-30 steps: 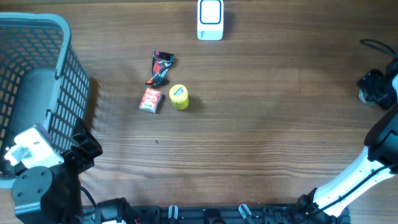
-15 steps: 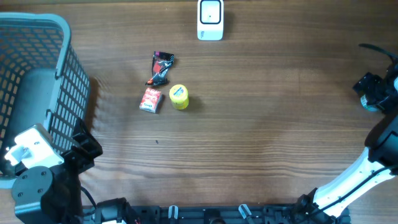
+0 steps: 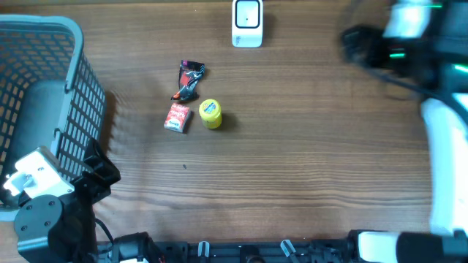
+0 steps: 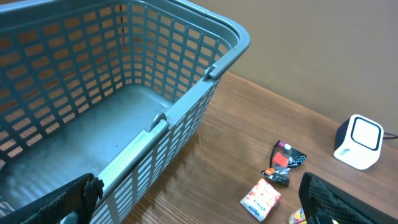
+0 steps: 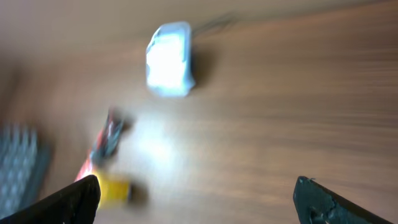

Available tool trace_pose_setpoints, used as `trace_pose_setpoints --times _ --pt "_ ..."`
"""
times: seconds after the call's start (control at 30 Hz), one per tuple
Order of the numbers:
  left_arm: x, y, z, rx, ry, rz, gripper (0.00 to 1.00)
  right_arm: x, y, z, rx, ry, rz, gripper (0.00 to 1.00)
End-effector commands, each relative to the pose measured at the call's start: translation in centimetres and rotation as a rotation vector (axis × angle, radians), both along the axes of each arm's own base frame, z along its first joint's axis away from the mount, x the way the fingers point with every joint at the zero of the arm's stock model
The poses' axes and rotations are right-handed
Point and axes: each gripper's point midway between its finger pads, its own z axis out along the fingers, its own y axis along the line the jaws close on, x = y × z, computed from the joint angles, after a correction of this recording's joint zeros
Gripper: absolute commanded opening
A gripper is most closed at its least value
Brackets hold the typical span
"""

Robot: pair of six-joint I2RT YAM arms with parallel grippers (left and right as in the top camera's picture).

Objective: Scan the item barcode
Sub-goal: 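Reach the right gripper to the yellow bottle and grasp it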

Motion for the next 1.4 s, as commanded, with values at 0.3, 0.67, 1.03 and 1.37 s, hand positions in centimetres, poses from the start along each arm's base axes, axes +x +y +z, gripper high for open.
trace_pose_setpoints --times 0.3,0.67,1.03,1.37 --pt "-0.1 -0.4 -0.8 -0.037 0.021 -0.008 1.0 -4.5 23.4 -16.4 -0.509 0.047 0.883 1.0" --pt "-0.1 -0.4 -0.8 -0.038 0.024 -0.008 1.0 -6.2 29.4 -18.6 -0.563 -0.116 1.16 1.0" --pt "-0.3 -0.4 -1.2 -0.04 0.04 -0.008 1.0 -4.2 30.2 -22.5 -0.653 -0.166 1.209 1.0" --pt "-0.3 -0.4 -1.2 -0.04 0.039 -0.007 1.0 -3.0 31.3 -26.0 -0.64 -0.164 1.185 0.98"
